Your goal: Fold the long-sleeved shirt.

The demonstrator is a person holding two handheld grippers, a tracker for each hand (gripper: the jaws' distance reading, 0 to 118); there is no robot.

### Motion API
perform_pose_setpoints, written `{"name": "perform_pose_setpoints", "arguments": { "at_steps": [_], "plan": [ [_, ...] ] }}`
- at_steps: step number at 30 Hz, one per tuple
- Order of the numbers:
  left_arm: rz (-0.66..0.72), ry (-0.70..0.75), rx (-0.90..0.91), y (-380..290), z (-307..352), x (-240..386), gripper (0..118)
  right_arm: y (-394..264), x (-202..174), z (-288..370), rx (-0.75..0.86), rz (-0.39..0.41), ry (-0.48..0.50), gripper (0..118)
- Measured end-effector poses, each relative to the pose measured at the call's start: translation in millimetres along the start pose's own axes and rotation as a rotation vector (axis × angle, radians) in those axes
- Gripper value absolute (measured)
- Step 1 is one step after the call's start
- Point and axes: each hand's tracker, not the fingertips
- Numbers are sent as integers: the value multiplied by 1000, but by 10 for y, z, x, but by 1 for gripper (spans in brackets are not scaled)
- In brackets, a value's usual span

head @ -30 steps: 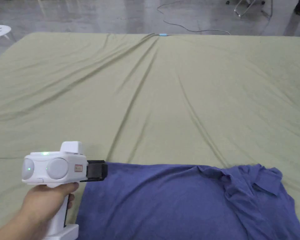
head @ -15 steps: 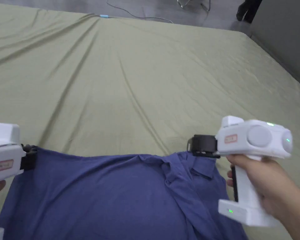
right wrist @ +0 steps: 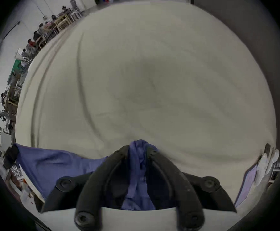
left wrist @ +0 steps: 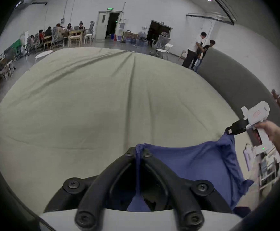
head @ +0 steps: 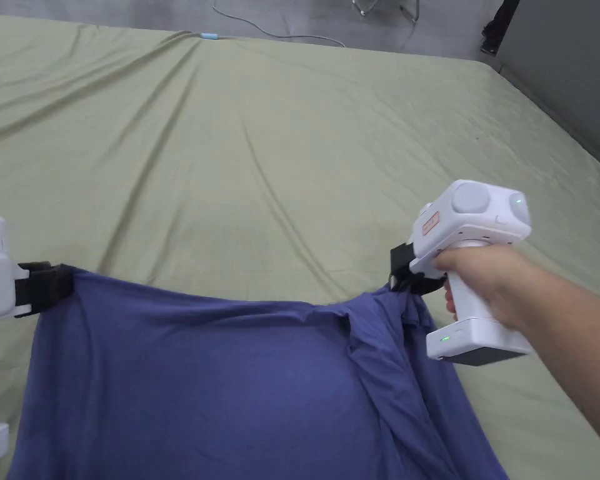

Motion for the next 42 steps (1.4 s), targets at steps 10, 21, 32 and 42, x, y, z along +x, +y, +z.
{"name": "perform_pose_setpoints", "arguments": {
  "at_steps": [10, 21, 32, 42],
  "plan": [
    [-170, -108, 123, -570, 1299, 198, 2, -1264, 252, 1319, 345, 270, 89, 21],
    [-213, -70, -275, -2110, 1597, 178, 2, -3111, 692, 747, 113, 355, 21, 22],
    [44, -36, -221, -2230, 1490, 68, 94, -2964, 849, 729, 124, 153, -4, 80],
    [152, -231, -88, -2098, 2284, 387, 38, -3194, 551, 1635, 332, 29, 206, 2]
  ]
}}
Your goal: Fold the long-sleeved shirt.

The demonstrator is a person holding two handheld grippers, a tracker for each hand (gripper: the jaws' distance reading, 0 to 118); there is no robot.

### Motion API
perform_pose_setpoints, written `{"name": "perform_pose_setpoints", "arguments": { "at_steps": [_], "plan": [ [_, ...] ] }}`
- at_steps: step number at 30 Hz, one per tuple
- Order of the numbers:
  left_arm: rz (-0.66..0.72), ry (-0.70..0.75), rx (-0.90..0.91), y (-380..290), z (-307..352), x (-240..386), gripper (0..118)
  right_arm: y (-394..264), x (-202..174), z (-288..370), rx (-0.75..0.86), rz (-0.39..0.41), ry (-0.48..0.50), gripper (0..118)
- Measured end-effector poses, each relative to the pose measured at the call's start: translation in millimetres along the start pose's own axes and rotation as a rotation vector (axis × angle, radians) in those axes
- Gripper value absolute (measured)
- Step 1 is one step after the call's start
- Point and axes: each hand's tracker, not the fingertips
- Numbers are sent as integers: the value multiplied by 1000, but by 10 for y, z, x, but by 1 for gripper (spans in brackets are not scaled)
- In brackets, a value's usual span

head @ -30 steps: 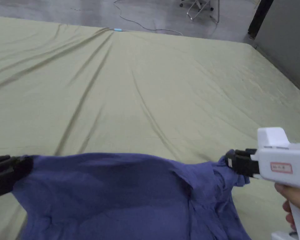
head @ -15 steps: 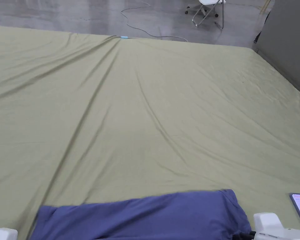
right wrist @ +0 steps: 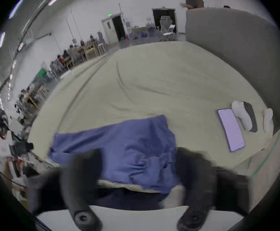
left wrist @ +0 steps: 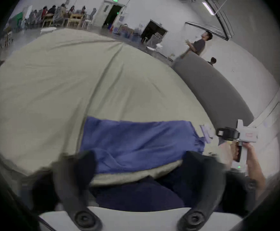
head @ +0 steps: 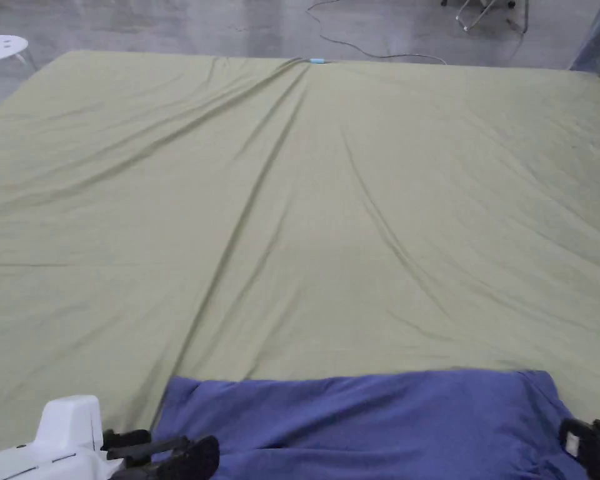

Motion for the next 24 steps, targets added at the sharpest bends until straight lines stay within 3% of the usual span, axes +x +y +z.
{"name": "perform_pose_setpoints", "arguments": {
  "at_steps": [1, 3, 4, 5, 6, 7, 9, 12, 14, 18, 21, 24],
  "plan": [
    [5, 1, 4, -11, 15, -17, 4, -22, -33, -42, -4, 4, -2, 4],
    [13, 32, 8, -31, -43, -97, 6, -88, -73, -67, 5, -3, 10, 4],
    [17, 21, 12, -8, -22, -197, 19, -99, -74, -101, 1, 7, 59, 4],
    [50, -14, 32, 24, -1, -320, 54, -113, -67, -137, -8, 5, 91, 4],
    [94, -24, 56, 66, -27, -386, 108, -126, -50, -167, -9, -12, 104, 4],
    [133, -5, 64, 114, -43, -514, 118, -135, -73, -192, -10, -30, 116, 4],
    [168, 27, 42, 154, -23, -818, 114, -160, -47, -263, -26, -56, 135, 4],
    [277, -65, -6, 288, -302, -1025, 117, -152, -39, -364, -67, -91, 154, 4],
    [275, -62, -44, 288, -562, -1191, 116, -179, -46, -458, -113, -96, 154, 4],
    [267, -194, -238, 176, -1109, -1199, 115, -183, -63, -520, -130, -100, 177, 4],
    [177, -160, -151, 220, -1227, -1159, 118, -136, -102, -456, -148, -101, 162, 4],
    [322, -208, -123, 259, -1294, -1207, 118, -84, -113, -403, -126, -108, 194, 4]
  ]
}}
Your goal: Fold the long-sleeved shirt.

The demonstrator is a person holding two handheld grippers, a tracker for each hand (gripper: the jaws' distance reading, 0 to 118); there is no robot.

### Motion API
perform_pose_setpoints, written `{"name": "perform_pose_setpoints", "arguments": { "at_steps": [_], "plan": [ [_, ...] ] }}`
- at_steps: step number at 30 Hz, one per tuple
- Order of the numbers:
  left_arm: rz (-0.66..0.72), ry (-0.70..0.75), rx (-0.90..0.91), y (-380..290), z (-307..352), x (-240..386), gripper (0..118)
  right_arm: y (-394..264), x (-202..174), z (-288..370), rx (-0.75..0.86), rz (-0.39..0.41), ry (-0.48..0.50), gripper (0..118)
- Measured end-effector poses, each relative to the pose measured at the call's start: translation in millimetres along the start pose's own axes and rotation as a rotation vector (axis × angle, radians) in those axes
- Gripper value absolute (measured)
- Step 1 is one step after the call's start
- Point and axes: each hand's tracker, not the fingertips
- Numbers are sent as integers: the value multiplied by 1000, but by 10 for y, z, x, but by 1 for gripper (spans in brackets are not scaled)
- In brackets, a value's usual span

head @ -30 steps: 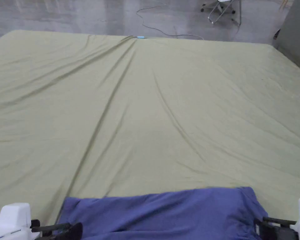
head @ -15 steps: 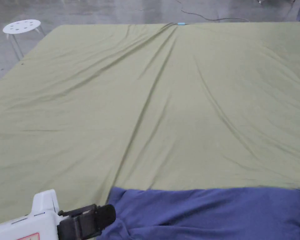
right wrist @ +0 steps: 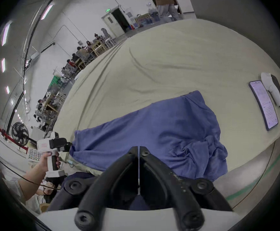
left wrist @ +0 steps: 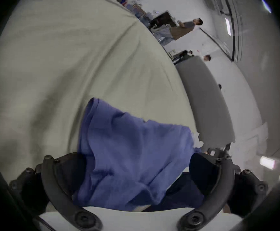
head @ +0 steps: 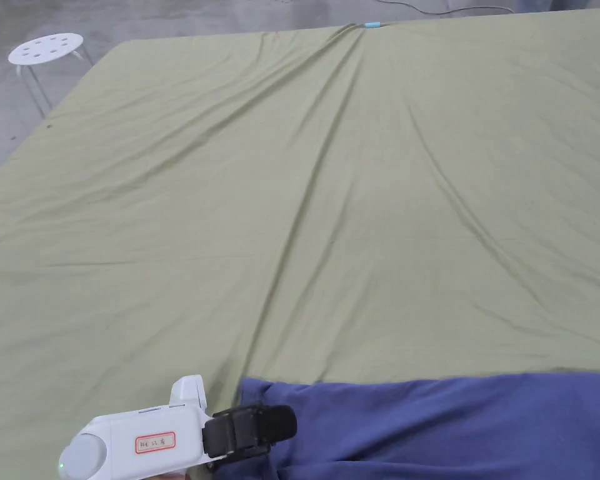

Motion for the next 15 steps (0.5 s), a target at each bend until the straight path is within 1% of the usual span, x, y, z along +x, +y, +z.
{"name": "perform_pose_setpoints", "arguments": {
  "at_steps": [1, 2, 3, 5, 7, 10, 12, 15],
  "plan": [
    [60, -68, -3, 8, -62, 7, 110, 12, -5, -13, -4, -9, 25, 4],
    [95, -109, -8, 2, -134, 20, 81, 27, -10, -38, -7, -15, 44, 4],
    [107, -70, 1, -1, -224, 60, 9, 55, -32, -62, -8, -12, 50, 4],
    [116, 78, -46, -61, -506, 118, 8, 85, -85, -110, -8, -2, 46, 4],
    [102, -28, -3, -86, -476, 127, 8, 113, -138, -118, -4, 12, 33, 4],
    [116, -25, -4, -125, -354, 174, 8, 132, -175, -66, 12, 16, 54, 4],
    [187, -146, 32, -102, -151, 178, 8, 155, -192, -50, 22, 2, 65, 4],
    [205, -175, 117, -77, 250, 232, 7, 191, -246, -51, 40, -6, 71, 4]
  ]
}}
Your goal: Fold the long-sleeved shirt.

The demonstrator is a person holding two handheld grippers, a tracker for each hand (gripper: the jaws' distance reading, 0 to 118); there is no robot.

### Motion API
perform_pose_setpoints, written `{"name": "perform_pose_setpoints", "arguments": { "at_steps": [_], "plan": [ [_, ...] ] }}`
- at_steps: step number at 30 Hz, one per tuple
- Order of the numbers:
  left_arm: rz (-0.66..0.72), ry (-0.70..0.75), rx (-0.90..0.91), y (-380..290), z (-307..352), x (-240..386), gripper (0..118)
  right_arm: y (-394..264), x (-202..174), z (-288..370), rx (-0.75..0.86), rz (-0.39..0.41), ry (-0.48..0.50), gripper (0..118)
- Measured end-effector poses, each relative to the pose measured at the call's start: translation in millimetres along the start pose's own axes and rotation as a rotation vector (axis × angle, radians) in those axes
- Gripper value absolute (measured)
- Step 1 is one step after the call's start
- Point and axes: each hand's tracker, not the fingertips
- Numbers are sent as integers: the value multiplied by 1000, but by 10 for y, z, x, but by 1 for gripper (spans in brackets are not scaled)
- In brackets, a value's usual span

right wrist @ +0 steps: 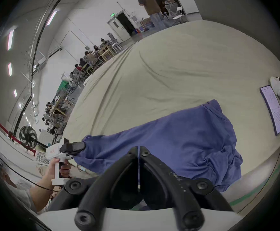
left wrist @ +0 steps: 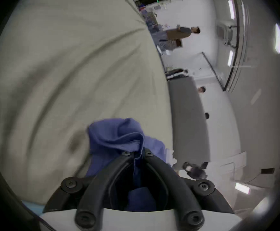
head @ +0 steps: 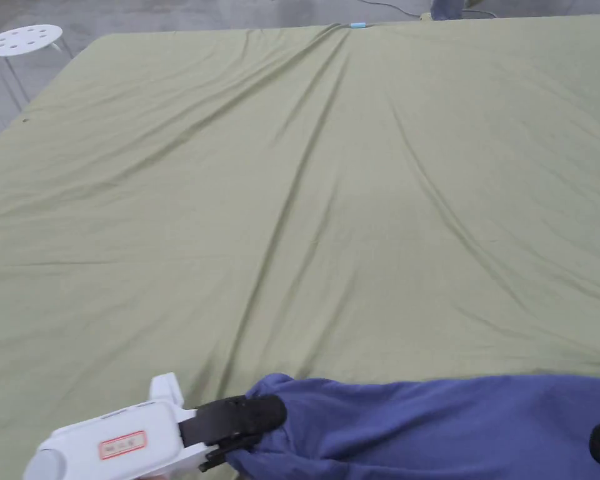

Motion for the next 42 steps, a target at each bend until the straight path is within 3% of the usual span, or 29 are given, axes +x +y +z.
{"name": "perform_pose_setpoints", "arguments": {
  "at_steps": [7, 14, 21, 28, 35, 38, 42],
  "plan": [
    [37, -68, 50, 67, 465, 137, 7, 79, -238, -122, 9, 17, 50, 4],
    [223, -191, 172, 67, 683, -82, 7, 148, -475, -201, 9, 36, 65, 4],
    [216, -204, 270, 345, 1159, -64, 7, 253, -633, -206, 25, 57, 26, 4],
    [139, -103, 430, 870, 1872, -24, 7, 185, -721, -360, 6, 22, 8, 4],
    [112, 23, 495, 881, 2336, 88, 7, 127, -813, -418, -20, 40, 21, 4],
    [-106, 194, 421, 736, 2117, 654, 7, 108, -820, -370, -22, 49, 5, 4],
    [-558, 396, 164, 357, 1247, 1658, 7, 74, -736, -294, -23, 61, -27, 4]
  ]
}}
